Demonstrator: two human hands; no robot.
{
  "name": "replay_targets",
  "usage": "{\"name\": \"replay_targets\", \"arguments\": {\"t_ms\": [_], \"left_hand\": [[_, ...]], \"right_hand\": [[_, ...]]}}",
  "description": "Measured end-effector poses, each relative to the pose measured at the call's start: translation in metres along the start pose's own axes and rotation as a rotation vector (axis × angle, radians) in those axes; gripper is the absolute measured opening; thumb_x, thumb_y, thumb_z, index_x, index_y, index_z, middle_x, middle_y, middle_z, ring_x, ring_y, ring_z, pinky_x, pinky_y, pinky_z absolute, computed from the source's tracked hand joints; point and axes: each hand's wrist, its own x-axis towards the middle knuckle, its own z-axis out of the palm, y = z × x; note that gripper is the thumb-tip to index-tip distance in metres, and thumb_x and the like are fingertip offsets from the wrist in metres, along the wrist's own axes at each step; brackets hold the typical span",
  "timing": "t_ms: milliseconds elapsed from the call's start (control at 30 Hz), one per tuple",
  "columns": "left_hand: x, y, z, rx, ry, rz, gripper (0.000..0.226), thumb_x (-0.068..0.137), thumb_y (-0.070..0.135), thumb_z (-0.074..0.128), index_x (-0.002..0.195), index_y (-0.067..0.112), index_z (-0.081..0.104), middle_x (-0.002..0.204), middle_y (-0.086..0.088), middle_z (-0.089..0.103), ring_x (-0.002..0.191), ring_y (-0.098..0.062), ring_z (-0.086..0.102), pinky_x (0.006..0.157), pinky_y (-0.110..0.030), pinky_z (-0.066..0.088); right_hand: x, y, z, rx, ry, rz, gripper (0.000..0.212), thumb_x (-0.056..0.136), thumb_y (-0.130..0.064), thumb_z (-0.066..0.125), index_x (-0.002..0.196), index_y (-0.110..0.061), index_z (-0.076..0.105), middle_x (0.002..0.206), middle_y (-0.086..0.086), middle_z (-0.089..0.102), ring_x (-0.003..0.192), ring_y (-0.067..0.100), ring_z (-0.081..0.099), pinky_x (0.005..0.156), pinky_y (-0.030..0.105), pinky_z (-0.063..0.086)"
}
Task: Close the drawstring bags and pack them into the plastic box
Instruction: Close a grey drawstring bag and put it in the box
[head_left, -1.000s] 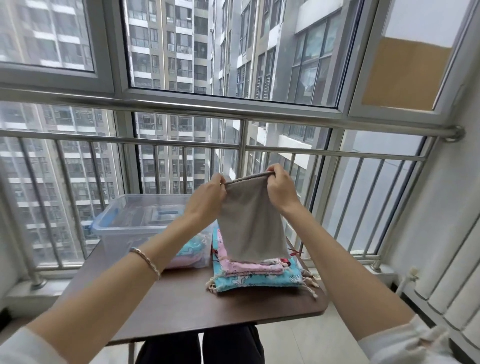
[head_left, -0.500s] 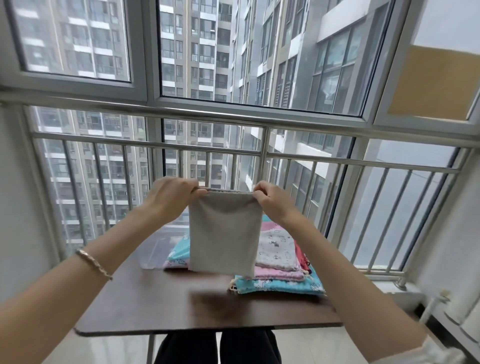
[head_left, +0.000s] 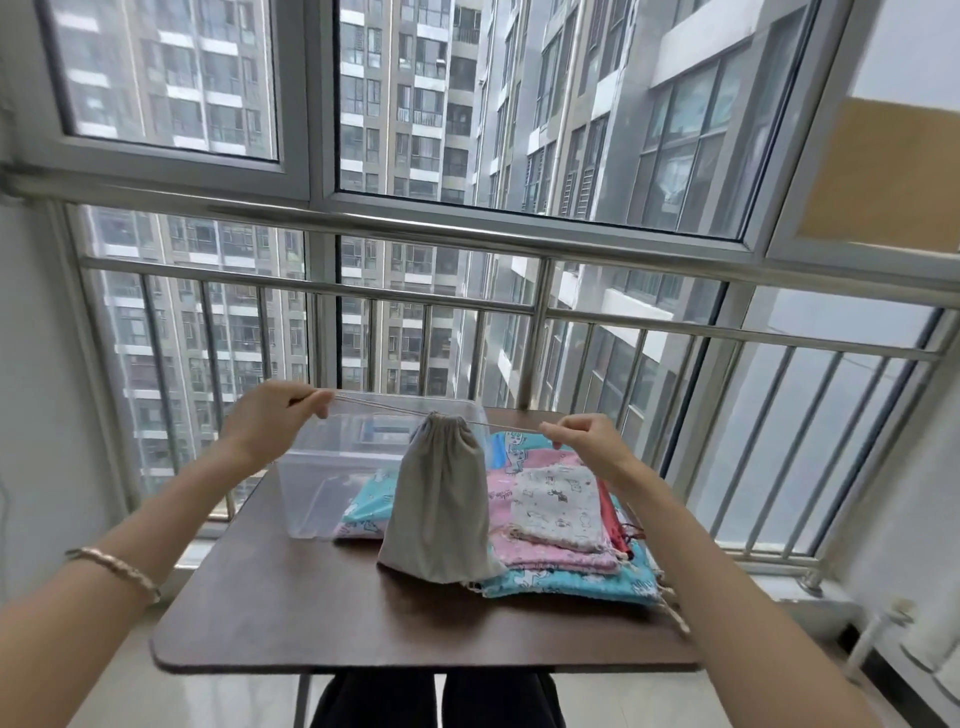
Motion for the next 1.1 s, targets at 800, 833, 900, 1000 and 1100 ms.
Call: {"name": "replay_targets", "arguments": {"t_ms": [800,833,900,1000,1100], "left_hand": [[0.021,0.112,0.014,-1.203,-0.434,-0.203,0.03,0.078,0.024,0.061,0.104,0.011,0.068,0.108,-0.004,0.071,0.102,-0.017,0.064,0.095,-0.031,0.046],[0.023,0.114,0.016,-1.186,-0.446,-0.19,0.029,0.078,0.023,0.062,0.104,0.011,0.068,0.11,-0.004,0.071,0.102,-0.016,0.063,0.094,-0.031,0.046],[0.025,0.116,0.02,-1.157,-0.459,-0.17,0.028,0.08,0.023,0.062,0.105,0.013,0.068,0.112,-0.004,0.07,0.102,-0.014,0.063,0.091,-0.029,0.046],[0.03,0.119,0.028,-1.079,-0.441,-0.132,0.025,0.089,0.018,0.058,0.112,0.012,0.065,0.116,-0.003,0.069,0.109,-0.014,0.062,0.09,-0.028,0.044],[0.034,0.125,0.037,-1.007,-0.452,-0.125,0.027,0.092,0.019,0.055,0.116,0.01,0.063,0.118,-0.005,0.068,0.117,-0.022,0.059,0.097,-0.034,0.047]], "right_hand": [[0.026,-0.07,0.064,0.526,-0.442,0.26,0.051,0.099,-0.043,0.032,0.115,0.002,0.049,0.071,0.0,0.043,0.057,0.009,0.032,0.055,0.022,0.027],[0.027,-0.072,0.065,0.447,-0.434,0.286,0.062,0.099,-0.053,0.028,0.118,0.001,0.052,0.069,-0.001,0.042,0.056,0.009,0.03,0.054,0.022,0.025],[0.027,-0.076,0.065,0.273,-0.458,0.281,0.076,0.094,-0.067,0.02,0.125,-0.005,0.053,0.066,-0.003,0.04,0.054,0.008,0.027,0.051,0.023,0.021],[0.021,-0.085,0.063,0.108,-0.576,0.171,0.082,0.091,-0.072,0.013,0.122,-0.011,0.058,0.062,-0.005,0.036,0.054,0.01,0.022,0.05,0.024,0.019],[0.017,-0.093,0.064,0.023,-0.563,0.016,0.06,0.099,-0.054,0.032,0.11,-0.006,0.067,0.06,-0.006,0.034,0.052,0.01,0.021,0.048,0.021,0.02]]}}
